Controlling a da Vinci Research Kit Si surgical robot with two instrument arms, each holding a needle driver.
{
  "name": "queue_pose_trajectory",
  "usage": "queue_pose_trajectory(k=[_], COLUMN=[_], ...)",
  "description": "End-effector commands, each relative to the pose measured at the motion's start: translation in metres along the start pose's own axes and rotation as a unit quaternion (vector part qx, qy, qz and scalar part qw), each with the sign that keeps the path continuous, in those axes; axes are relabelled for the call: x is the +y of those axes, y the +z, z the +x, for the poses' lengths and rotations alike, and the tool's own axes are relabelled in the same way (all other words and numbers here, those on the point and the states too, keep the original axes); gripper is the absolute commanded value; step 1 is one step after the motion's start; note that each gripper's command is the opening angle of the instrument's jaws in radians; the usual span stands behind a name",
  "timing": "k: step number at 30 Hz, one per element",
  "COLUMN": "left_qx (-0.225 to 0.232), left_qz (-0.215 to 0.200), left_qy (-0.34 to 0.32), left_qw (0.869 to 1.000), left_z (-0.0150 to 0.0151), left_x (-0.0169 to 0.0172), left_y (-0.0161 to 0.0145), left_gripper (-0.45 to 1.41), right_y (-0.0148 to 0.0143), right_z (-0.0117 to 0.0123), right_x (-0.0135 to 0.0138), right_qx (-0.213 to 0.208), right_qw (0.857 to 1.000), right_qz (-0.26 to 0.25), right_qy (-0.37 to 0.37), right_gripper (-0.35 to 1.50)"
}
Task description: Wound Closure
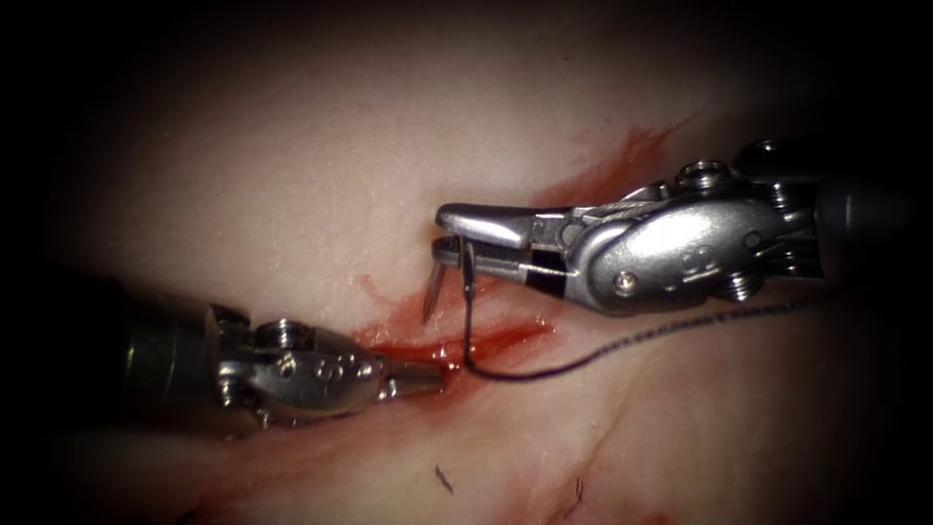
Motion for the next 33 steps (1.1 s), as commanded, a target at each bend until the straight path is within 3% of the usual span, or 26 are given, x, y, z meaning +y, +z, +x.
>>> queue_pose_trajectory(k=[1,33], left_qx=[0.001,0.000], left_qz=[0.000,-0.001], left_qy=[0.000,0.000], left_qw=[1.000,1.000], left_z=[0.0000,0.0000], left_x=[0.0001,0.0001], left_y=[0.0007,0.0006], left_gripper=[-0.28,-0.28], right_y=[0.0009,0.0016], right_z=[-0.0004,-0.0010], right_x=[0.0000,-0.0024], right_qx=[0.001,-0.003], right_qw=[1.000,0.999], right_qz=[0.000,0.023], right_qy=[-0.002,0.022], right_gripper=[-0.35,-0.35])
